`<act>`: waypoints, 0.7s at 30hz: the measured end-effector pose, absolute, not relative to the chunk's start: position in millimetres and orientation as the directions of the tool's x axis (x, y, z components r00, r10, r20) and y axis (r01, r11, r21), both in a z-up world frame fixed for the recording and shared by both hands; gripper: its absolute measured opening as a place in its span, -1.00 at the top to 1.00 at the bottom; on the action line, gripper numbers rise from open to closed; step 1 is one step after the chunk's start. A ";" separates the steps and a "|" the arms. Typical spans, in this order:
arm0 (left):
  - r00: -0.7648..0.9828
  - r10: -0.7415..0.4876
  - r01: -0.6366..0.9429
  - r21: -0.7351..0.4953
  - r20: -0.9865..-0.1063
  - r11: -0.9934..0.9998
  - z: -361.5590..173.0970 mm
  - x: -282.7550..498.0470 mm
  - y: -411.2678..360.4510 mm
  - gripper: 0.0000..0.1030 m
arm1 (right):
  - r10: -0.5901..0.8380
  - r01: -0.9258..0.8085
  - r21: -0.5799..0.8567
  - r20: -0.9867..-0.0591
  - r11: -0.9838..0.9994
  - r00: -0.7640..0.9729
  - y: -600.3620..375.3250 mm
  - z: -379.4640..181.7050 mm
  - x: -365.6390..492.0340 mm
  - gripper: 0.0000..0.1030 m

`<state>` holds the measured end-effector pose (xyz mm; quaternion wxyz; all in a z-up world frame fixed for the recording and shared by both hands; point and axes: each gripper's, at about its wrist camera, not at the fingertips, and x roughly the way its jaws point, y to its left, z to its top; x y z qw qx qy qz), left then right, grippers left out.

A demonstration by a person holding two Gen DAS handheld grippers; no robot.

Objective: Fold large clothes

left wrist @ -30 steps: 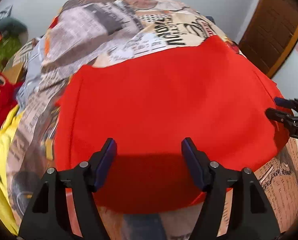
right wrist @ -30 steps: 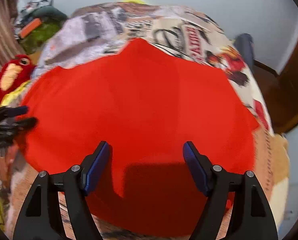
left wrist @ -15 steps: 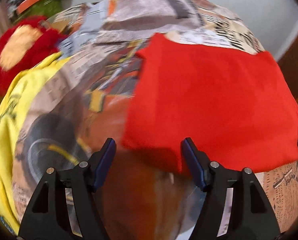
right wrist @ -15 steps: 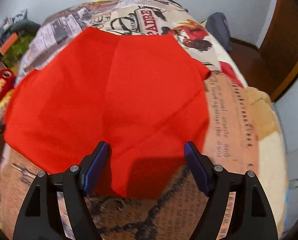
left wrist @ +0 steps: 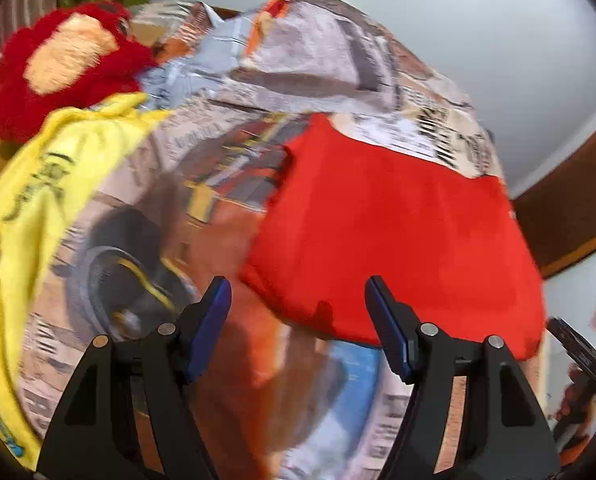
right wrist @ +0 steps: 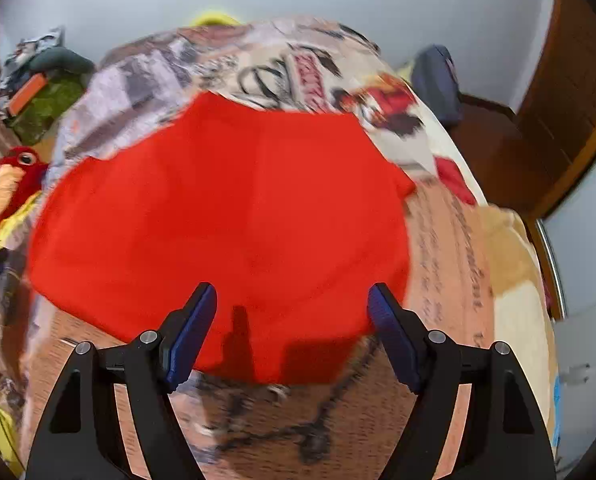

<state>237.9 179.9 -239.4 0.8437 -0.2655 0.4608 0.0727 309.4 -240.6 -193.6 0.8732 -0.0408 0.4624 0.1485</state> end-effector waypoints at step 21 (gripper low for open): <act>0.599 -0.522 -0.430 -0.794 -0.607 0.430 -331.6 291.6 181.6 -0.32 | 0.278 -0.432 0.066 -0.849 0.899 0.450 -164.6 -218.1 317.0 -0.46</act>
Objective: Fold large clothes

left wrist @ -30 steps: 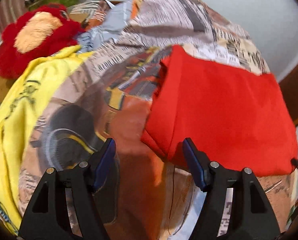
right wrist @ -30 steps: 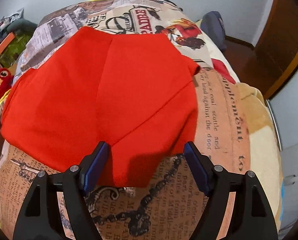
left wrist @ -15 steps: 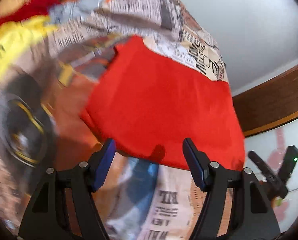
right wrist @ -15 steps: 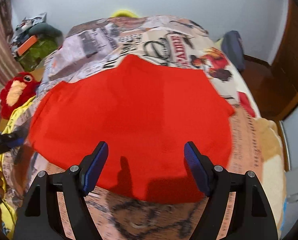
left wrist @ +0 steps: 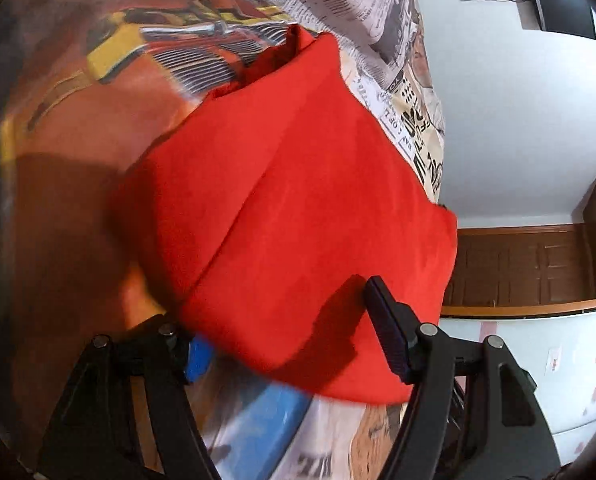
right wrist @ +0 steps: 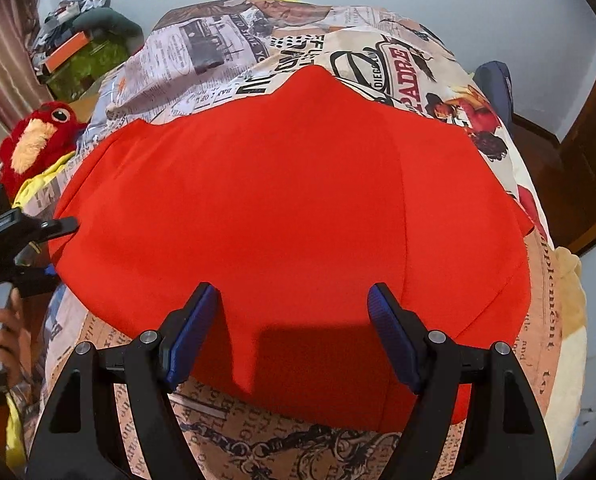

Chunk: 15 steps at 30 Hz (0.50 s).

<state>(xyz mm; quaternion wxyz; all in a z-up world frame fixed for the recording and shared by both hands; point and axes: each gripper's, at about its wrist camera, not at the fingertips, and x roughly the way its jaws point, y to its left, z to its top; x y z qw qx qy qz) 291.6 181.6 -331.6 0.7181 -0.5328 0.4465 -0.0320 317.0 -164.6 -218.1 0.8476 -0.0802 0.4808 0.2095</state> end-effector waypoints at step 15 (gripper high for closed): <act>0.684 -0.375 -0.423 -0.758 -0.626 0.496 -314.2 346.0 166.3 0.76 | 0.229 -0.418 0.016 -0.855 0.908 0.465 -156.6 -209.3 316.9 -0.46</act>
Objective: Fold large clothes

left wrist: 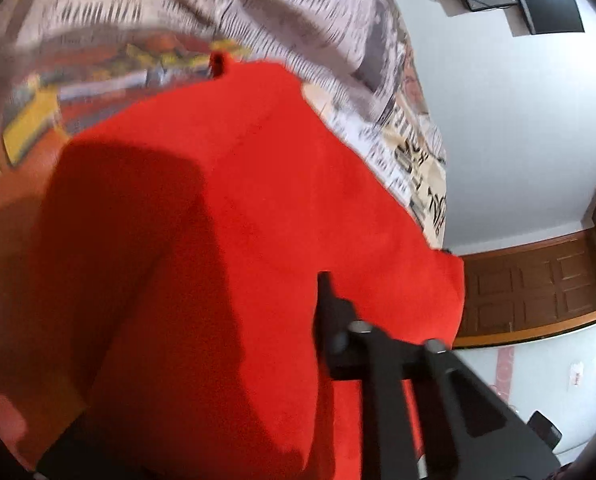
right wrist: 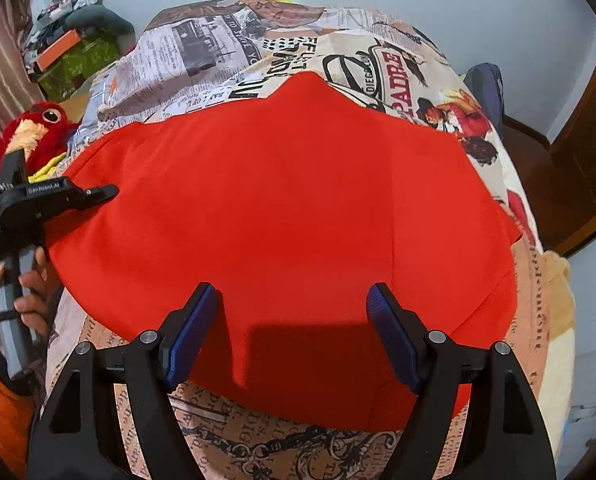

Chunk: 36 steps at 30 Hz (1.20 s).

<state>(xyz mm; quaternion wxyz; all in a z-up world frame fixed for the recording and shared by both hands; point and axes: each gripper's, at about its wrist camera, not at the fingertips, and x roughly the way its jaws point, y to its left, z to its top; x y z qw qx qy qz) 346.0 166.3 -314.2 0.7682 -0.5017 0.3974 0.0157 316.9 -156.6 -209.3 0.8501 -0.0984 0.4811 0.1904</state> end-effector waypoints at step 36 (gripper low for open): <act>0.815 -0.119 0.022 -0.175 -0.567 0.984 -113.5 318.2 24.8 0.81 | 0.196 -0.449 -0.061 -0.842 0.891 0.502 -156.6 -193.3 306.2 -0.47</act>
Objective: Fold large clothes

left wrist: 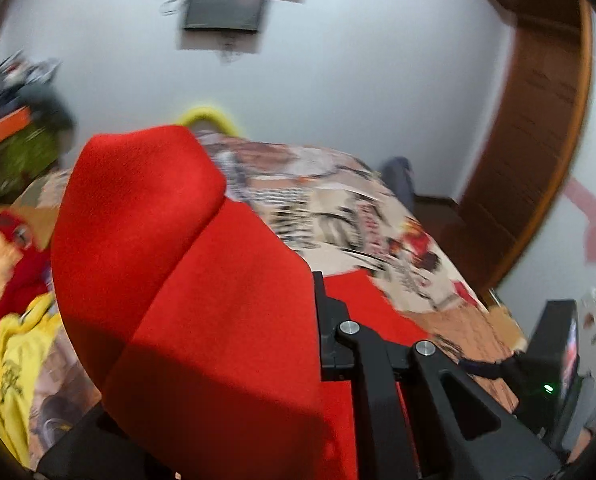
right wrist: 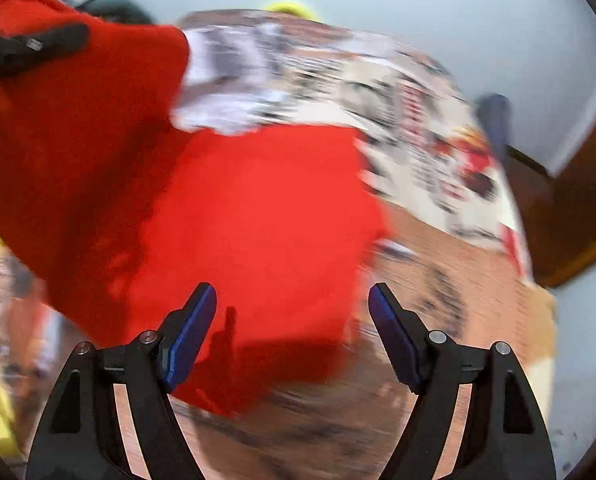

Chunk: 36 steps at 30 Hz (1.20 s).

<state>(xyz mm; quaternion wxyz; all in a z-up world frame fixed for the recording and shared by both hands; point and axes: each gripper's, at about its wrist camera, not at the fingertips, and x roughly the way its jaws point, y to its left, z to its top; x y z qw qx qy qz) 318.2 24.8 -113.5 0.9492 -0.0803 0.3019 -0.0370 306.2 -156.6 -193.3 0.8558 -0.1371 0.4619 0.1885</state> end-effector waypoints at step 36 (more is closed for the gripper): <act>0.679 -0.211 0.106 -0.191 -0.703 0.976 -138.4 288.2 24.4 -0.40 | 0.321 -0.341 0.139 -0.761 0.930 0.564 -235.5 -142.1 280.4 -0.47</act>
